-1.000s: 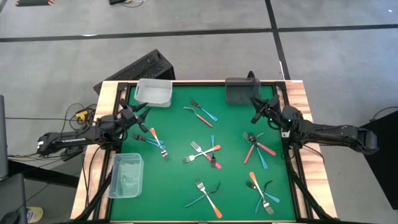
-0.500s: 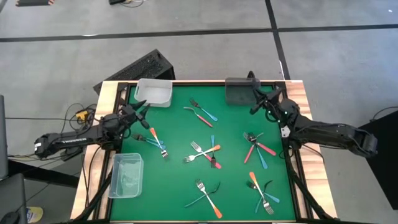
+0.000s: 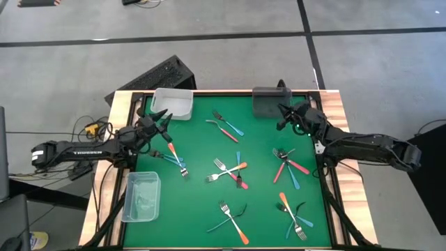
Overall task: Sort silverware by color (type)
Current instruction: Put the blue fork into the black bin
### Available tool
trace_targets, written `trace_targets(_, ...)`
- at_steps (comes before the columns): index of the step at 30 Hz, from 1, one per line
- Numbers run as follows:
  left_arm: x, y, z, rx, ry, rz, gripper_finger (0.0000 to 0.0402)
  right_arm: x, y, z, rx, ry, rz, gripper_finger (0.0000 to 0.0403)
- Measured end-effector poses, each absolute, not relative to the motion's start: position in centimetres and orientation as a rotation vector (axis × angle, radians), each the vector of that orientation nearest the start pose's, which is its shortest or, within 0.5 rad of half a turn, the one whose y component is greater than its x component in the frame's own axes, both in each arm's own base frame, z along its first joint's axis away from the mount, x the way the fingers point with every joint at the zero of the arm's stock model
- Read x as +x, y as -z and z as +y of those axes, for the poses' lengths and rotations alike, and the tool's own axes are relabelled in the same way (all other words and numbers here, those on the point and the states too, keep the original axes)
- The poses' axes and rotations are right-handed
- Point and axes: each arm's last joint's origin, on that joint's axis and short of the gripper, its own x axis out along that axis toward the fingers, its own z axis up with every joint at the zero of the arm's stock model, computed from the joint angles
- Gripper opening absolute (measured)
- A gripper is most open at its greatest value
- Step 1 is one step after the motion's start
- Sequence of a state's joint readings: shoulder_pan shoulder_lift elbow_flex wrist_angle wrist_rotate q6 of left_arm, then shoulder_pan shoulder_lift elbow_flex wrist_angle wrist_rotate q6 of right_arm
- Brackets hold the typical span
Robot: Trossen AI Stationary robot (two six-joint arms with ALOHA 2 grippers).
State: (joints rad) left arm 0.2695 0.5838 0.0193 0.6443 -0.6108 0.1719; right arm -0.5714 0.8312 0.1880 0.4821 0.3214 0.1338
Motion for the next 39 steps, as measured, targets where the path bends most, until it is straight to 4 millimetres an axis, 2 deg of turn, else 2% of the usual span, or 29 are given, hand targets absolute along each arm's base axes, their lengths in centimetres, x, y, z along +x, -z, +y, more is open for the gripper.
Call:
trace_targets(3, 12.2, -18.8, 5.3, 0.141, -0.974, -0.022, 0.0123, 14.4, -19.3, -10.5, 0.2, 0.907, 0.144, 0.0052)
trace_targets(7, 12.0, -21.1, 5.3, 0.216, -1.012, -0.016, 0.0123, 16.3, -21.0, -11.6, 0.281, 0.901, 0.336, 0.0052)
trace_targets(11, 11.3, -23.4, 5.3, 0.219, -1.086, -0.058, 0.0123, 18.0, -24.3, -11.8, 0.401, 0.824, 0.49, 0.0052)
trace_targets(14, 11.0, -23.2, 5.2, 0.162, -1.099, -0.005, 0.0123, 18.5, -27.5, -11.5, 0.366, 0.784, 0.559, 0.0052)
trace_targets(17, 10.9, -22.1, 5.2, 0.063, -1.066, 0.044, 0.0123, 18.6, -28.9, -11.3, 0.268, 0.758, 0.63, 0.0052)
trace_targets(20, 11.2, -21.0, 5.1, -0.022, -1.014, 0.069, 0.0123, 18.3, -28.4, -10.9, 0.201, 0.722, 0.687, 0.0052)
trace_targets(22, 11.5, -20.2, 5.3, -0.07, -1.036, 0.022, 0.0123, 18.1, -26.7, -10.7, 0.206, 0.712, 0.737, 0.0057)
trace_targets(24, 11.6, -20.1, 5.4, -0.12, -1.059, -0.075, 0.0123, 18.0, -25.4, -10.5, 0.276, 0.651, 0.768, 0.0068)
trace_targets(27, 11.9, -20.6, 5.4, -0.076, -1.037, -0.093, 0.0124, 18.0, -24.3, -9.9, 0.311, 0.574, 0.762, 0.0093)
trace_targets(32, 12.2, -21.1, 5.4, -0.071, -1.021, -0.091, 0.0148, 20.1, -24.5, -10.9, 0.27, 0.547, 0.556, 0.0138)
trace_targets(36, 12.6, -21.5, 5.1, -0.089, -0.905, -0.069, 0.0176, 20.5, -24.1, -10.9, 0.323, 0.547, 0.635, 0.0158)
trace_targets(39, 12.8, -21.3, 4.9, -0.087, -0.812, -0.042, 0.0182, 20.0, -23.3, -10.3, 0.391, 0.56, 0.747, 0.0162)
